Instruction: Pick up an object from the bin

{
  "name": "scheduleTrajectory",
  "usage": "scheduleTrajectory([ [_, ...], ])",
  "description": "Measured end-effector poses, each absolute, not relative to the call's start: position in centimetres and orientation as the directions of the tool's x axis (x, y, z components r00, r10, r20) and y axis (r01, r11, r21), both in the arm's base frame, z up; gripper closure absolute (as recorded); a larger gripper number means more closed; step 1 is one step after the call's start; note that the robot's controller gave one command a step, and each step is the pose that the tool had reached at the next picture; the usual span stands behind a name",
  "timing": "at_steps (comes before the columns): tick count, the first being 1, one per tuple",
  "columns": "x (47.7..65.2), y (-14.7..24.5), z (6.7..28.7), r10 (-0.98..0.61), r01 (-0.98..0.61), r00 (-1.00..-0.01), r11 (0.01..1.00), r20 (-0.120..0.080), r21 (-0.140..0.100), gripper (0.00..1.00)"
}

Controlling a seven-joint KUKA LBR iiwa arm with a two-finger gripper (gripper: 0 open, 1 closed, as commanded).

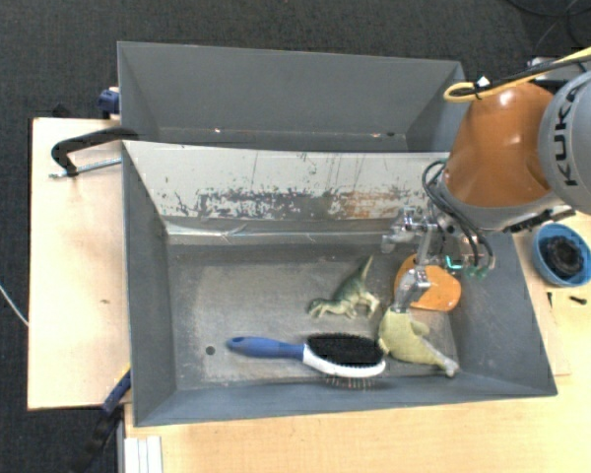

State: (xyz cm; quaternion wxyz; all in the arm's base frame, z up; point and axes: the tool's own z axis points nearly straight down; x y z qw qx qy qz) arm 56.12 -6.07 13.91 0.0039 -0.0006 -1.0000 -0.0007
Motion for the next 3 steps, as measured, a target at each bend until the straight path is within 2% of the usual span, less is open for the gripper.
scheduleTrajectory([
  [1, 60.4, -4.2, 7.2, -0.371, -0.371, -0.929, 0.929, -0.009, -0.002, 0.0],
  [2, 60.4, -4.3, 7.4, -0.368, -0.368, -0.93, 0.93, -0.007, -0.002, 1.0],
  [3, 58.6, -3.7, 20.7, -0.362, -0.362, -0.932, 0.932, -0.014, -0.005, 1.0],
])
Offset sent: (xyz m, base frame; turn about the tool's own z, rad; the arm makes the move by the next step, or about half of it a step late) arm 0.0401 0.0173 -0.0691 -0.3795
